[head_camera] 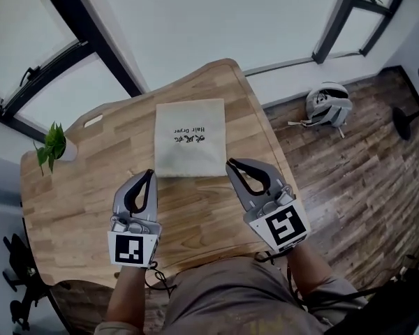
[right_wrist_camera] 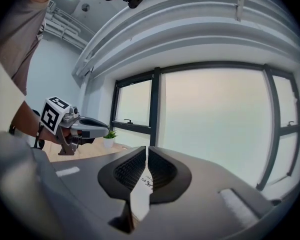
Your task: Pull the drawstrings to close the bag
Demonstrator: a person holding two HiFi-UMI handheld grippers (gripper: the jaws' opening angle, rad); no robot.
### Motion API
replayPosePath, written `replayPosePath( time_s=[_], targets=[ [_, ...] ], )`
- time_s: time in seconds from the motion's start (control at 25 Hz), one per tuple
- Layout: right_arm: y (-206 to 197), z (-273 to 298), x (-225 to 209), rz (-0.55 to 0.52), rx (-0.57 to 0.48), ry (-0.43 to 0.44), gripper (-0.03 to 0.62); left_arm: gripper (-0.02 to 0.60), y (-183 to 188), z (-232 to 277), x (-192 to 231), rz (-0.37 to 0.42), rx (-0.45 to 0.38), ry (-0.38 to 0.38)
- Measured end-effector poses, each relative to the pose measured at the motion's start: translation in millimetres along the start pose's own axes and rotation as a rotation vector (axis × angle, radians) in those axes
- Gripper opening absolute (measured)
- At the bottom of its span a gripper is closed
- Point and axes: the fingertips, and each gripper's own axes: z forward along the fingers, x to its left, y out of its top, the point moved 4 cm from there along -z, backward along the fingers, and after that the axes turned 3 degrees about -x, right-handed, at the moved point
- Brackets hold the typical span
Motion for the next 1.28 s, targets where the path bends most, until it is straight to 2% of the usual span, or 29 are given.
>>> replayPosePath(
  time_s=[0.12,0.16,0.2,0.44,0.64,0.8,1.04,1.28],
  targets=[
    [-18,12,-2,0.007,0.032,0.031,0.071,0.002,-24,9,11,-0.015,0.017,-0.056],
    [-27,16,-2,0.011,0.05,0.041,0.082,0.012,-34,11,14,-0.029,0.023,-0.081],
    [-37,20,-2,0.014,0.072,0.052,0.092,0.051,-45,14,17,-0.044,0.036,-0.106],
    [-100,35,8,0.052,0.21,0.17,0.198,0.126,-128,16,29,-0.1,0.197,-0.214],
    [-163,37,1,0.006,0.384,0.221,0.201,0.137,-186,20,46,-0.106,0.292,-0.265],
    [-200,34,-4,-0.018,0.499,0.234,0.196,0.144,-216,20,52,-0.116,0.35,-0.341],
    [-225,28,-6,-0.076,0.62,0.279,0.182,0.144,-236,21,53,-0.071,0.395,-0.465],
    [-236,29,-4,-0.087,0.681,0.302,0.173,0.144,-250,24,58,-0.04,0.449,-0.558]
  ],
)
